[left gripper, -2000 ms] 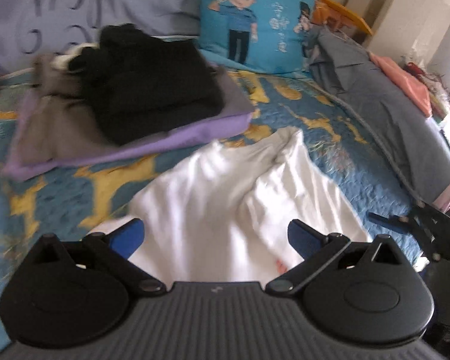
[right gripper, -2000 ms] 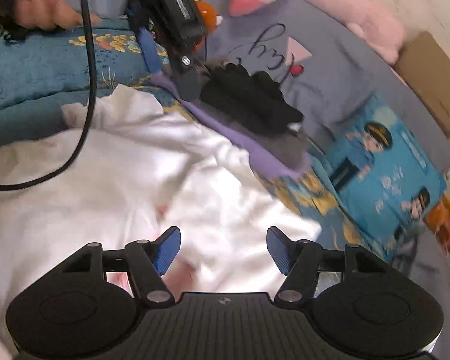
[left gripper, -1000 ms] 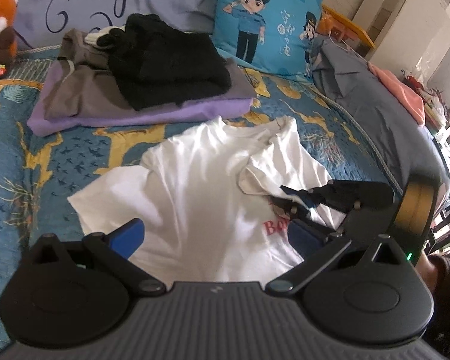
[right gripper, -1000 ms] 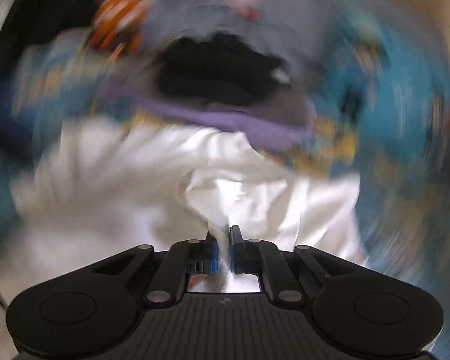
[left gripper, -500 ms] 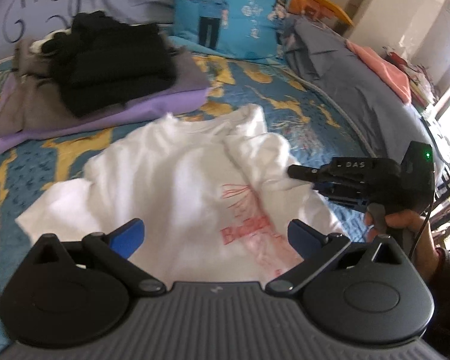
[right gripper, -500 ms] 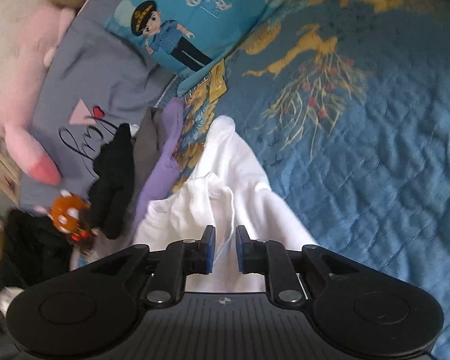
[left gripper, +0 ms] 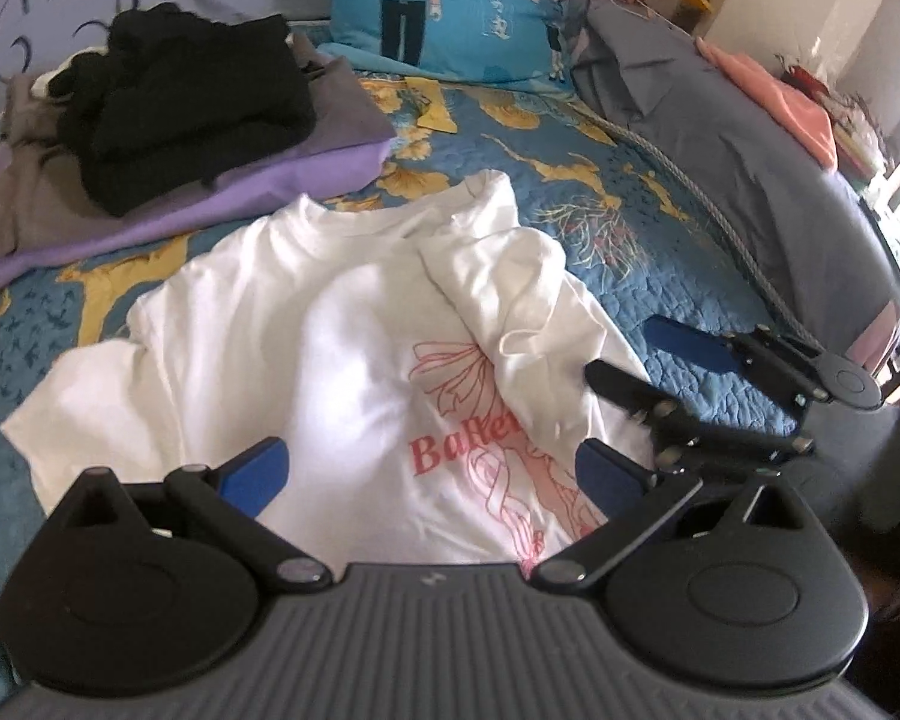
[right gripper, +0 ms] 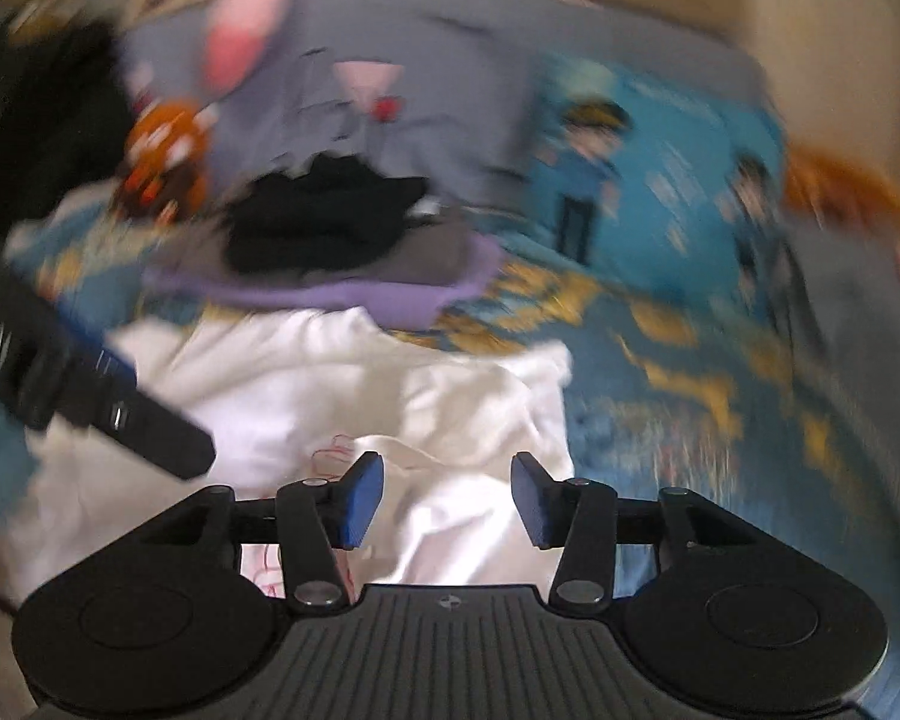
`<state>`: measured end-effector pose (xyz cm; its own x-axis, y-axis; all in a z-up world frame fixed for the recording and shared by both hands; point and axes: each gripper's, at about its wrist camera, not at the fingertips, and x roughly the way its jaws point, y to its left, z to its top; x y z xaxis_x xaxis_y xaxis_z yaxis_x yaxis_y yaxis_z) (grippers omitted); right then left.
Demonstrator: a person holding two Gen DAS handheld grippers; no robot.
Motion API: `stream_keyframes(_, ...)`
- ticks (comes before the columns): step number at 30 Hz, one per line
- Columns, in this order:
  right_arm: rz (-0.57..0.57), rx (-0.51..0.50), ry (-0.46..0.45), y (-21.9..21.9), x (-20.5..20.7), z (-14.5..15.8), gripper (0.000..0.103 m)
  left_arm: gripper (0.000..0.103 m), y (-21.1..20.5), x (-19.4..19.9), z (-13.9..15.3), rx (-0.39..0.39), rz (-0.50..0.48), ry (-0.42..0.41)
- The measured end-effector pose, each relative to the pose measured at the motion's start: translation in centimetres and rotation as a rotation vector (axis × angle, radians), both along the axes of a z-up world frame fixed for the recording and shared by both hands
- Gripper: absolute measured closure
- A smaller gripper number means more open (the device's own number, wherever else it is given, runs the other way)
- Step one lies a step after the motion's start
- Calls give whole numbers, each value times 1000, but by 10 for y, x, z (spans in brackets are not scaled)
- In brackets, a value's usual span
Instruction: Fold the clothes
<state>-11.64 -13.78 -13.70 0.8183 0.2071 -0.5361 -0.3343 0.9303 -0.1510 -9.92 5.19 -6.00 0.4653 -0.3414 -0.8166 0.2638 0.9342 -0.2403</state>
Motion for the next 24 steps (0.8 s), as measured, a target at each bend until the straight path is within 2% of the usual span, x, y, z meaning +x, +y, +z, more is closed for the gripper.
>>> stream_keyframes(1,38,-59,-21,8,-2,-1,58,0,3,-2,0,7,6,3)
stream_keyframes(3,112,-117,-1,15,4,-1,58,0,9,-6,0,19,11,10)
stream_keyframes(8,328,-272,92,15,28,2,54,0,19,-11,3,17,15,8)
stream_keyframes(10,434,-278,151,7,39,4,51,0,21,-13,4,11,16,6)
stream_keyframes(11,484,-261,208,2,49,5,51,0,21,-13,3,5,16,7)
stream_keyframes(18,514,-79,461,-30,80,3,53,0,16,-14,-1,-22,5,12)
stream_keyframes(20,519,-34,502,-37,81,4,58,0,14,-13,-2,-22,-2,14)
stream_keyframes(24,518,8,512,-42,72,6,82,0,14,-11,-4,-21,2,25)
